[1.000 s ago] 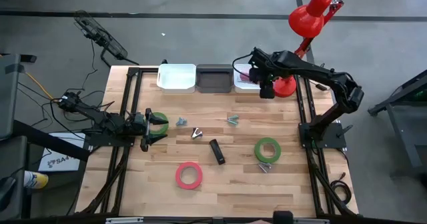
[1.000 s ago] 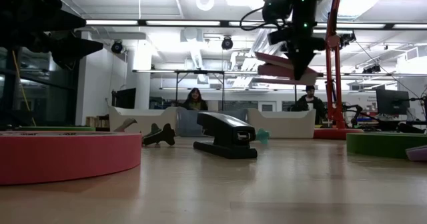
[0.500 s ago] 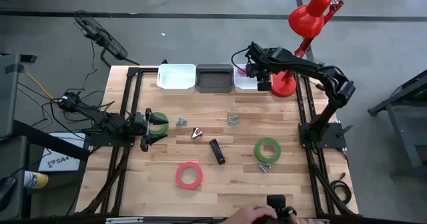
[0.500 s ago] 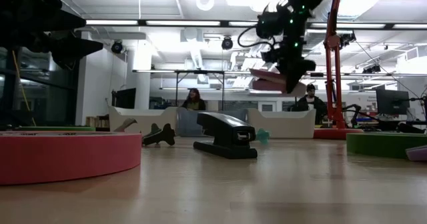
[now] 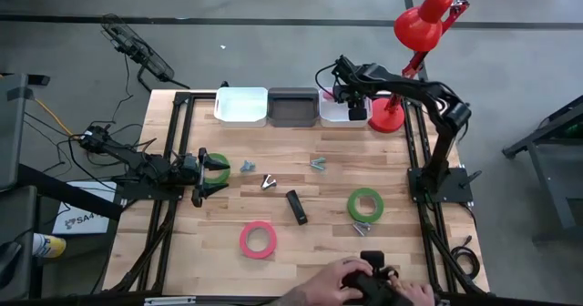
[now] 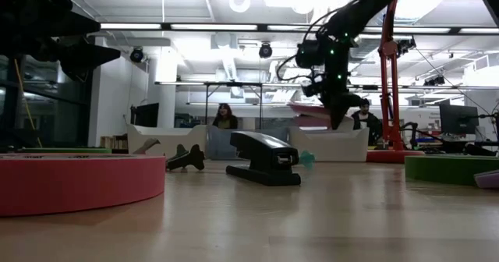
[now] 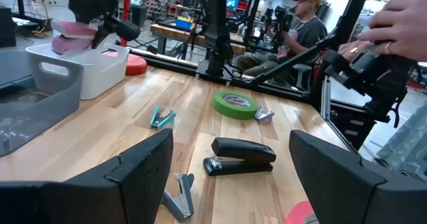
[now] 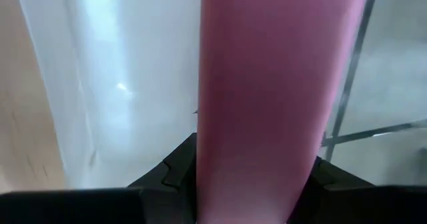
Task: Pick and place Stapler, Stapler remover, tape
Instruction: Put the pink stapler into the right white bin, then put the black stapler into the right white bin
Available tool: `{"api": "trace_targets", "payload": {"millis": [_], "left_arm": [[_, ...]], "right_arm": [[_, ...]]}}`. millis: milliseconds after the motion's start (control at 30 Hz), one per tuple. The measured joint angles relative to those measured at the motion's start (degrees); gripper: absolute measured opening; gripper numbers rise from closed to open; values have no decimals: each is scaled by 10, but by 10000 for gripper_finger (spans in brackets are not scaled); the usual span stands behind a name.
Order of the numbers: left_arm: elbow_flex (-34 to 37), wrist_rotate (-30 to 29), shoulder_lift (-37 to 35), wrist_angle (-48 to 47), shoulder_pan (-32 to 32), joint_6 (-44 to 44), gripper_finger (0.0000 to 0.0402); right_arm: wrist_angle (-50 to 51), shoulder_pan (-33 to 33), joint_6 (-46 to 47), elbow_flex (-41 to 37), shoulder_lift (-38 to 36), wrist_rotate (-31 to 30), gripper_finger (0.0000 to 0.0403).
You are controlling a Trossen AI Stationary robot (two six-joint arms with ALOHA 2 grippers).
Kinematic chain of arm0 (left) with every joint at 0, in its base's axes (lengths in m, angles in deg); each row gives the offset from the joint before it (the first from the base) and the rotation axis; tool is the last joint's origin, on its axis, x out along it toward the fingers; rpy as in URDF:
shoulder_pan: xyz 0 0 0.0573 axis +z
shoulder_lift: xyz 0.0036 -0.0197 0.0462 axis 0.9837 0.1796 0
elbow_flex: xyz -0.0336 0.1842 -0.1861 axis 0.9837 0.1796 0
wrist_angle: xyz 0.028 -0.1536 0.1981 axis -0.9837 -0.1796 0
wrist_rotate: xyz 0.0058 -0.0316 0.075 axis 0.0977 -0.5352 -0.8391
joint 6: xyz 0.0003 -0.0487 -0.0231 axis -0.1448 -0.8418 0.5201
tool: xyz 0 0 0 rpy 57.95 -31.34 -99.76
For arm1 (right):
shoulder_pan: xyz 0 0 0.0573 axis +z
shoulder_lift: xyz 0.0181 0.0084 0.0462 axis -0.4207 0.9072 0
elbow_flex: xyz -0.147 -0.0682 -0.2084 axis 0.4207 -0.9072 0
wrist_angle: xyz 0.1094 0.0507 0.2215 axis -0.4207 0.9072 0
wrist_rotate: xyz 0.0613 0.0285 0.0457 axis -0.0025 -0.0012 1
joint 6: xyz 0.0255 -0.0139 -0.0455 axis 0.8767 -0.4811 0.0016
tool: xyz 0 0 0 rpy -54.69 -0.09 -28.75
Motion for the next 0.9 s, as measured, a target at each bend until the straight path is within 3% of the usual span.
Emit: {"api": "trace_targets", "payload": {"millis": [500,733,900], "left_arm": [[0,0,0,0,0,0,296],[0,0,0,0,0,0,296],[0,0,0,0,0,0,296]], "right_arm": [[-17,-26,-22,0,30,27,136],[-19,-29,-26,0,30,47,216],[-19,-29,-26,0,30,34,229]]}}
